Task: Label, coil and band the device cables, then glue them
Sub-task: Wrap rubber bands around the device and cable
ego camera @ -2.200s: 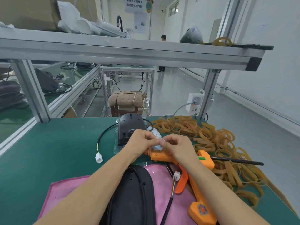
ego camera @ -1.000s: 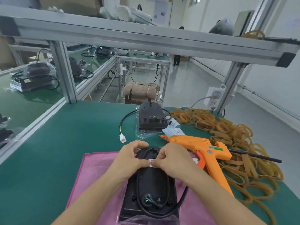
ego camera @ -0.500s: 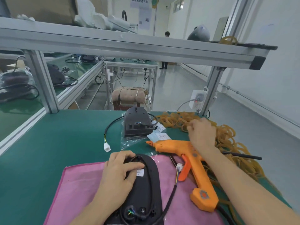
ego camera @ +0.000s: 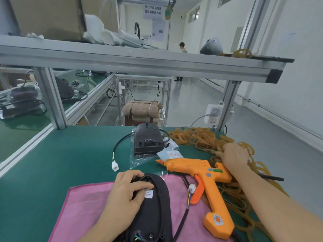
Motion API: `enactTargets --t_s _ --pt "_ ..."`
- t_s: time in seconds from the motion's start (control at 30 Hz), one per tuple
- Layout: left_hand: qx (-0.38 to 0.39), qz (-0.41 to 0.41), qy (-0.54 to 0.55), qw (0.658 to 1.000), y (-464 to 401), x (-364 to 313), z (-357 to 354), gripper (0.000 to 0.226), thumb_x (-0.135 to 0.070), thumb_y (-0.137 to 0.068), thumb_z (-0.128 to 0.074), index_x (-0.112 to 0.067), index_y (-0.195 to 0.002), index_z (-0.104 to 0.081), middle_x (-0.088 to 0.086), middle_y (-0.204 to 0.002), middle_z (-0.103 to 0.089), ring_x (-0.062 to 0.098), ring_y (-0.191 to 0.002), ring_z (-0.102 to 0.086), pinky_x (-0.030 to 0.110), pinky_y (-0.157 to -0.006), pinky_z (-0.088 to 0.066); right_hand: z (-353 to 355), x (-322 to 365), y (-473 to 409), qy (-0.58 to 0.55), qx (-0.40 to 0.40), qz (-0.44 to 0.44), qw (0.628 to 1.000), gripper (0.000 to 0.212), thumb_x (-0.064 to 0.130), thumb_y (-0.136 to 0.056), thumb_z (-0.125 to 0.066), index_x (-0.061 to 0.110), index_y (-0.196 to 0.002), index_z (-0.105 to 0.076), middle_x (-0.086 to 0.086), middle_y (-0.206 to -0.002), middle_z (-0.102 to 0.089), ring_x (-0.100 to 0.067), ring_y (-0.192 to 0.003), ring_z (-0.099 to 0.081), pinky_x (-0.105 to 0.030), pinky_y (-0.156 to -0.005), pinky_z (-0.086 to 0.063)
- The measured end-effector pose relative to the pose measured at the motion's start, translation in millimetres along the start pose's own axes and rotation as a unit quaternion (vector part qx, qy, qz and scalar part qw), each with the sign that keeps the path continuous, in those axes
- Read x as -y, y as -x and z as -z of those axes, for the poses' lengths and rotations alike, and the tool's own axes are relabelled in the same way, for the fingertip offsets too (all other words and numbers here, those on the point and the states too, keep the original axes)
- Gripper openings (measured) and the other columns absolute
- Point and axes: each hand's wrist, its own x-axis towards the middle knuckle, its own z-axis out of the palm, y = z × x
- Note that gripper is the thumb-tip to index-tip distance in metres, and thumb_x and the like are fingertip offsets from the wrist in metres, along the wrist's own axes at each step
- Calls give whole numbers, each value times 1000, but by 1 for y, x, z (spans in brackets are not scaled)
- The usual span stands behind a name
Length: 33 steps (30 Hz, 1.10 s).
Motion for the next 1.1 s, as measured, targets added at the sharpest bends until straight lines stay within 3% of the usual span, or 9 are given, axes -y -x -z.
enactTargets --t_s 0.23,0.37,0.47,0.63,0.7,0.8,1.0,1.03,1.1 --pt "21 18 2 1000 2 -2 2 28 -7 -88 -66 -32 -94 -76 -22 -111 -51 0 -114 -40 2 -93 -24 4 5 7 34 -56 3 998 27 24 -96 -54 21 -70 -59 4 -70 -55 -16 -69 -57 -29 -66 -49" --pt "-54 51 62 995 -2 -13 10 31 -10 -82 -72 -40 -88 -70 -22 -110 -54 -4 -112 -45 1 -91 -26 25 9 29 -279 -89 49 955 22 27 -93 -59 22 -80 -75 3 -77 -66 -17 -75 -59 -29 -62 -44" --pt "-96 32 111 989 -18 -32 13 34 -11 -84 -69 -41 -100 -65 -22 -109 -57 -5 -109 -48 0 -89 -29 53 33 75 -595 81 74 796 25 24 -89 -63 25 -66 -72 15 -74 -67 -7 -78 -58 -28 -73 -42" --pt "61 90 226 968 -48 -62 0 42 -8 -93 -57 -24 -131 -56 -10 -114 -63 0 -87 -58 6 -79 -41 63 74 140 -728 254 129 623 30 11 -91 -55 13 -63 -64 -4 -65 -55 -13 -60 -51 -20 -57 -43" --pt "74 90 251 961 -50 -63 0 34 -1 -93 -54 -17 -121 -64 -3 -102 -70 16 -90 -65 21 -84 -49 62 81 151 -754 261 134 588 33 8 -92 -50 12 -61 -61 -7 -64 -51 -17 -61 -46 -24 -59 -41" --pt "51 60 267 961 -46 -56 3 38 4 -90 -56 -29 -87 -75 -11 -79 -69 6 -74 -63 21 -73 -50 62 85 158 -805 259 126 519 40 8 -91 -46 18 -54 -57 -2 -63 -48 -16 -65 -43 -27 -66 -41" --pt "73 52 374 923 -40 -60 6 22 -2 -90 -62 -19 -88 -75 -7 -77 -72 4 -79 -62 17 -78 -50 81 84 158 -884 402 162 177 3 8 -70 -68 6 -72 -66 -6 -71 -59 -15 -56 -55 -24 -57 -51" --pt "71 49 383 920 -46 -62 12 21 -1 -89 -62 -18 -90 -75 -4 -79 -73 5 -80 -64 19 -79 -52 81 83 157 -867 432 163 186 7 1 -71 -66 4 -77 -69 -6 -74 -64 -11 -50 -56 -20 -49 -50" --pt "48 34 347 936 -59 -65 26 22 0 -88 -65 -19 -85 -76 -6 -72 -72 3 -71 -64 20 -71 -54 84 84 154 -783 472 199 354 20 -3 -80 -58 6 -88 -75 -4 -80 -72 -5 -45 -58 -14 -41 -47"
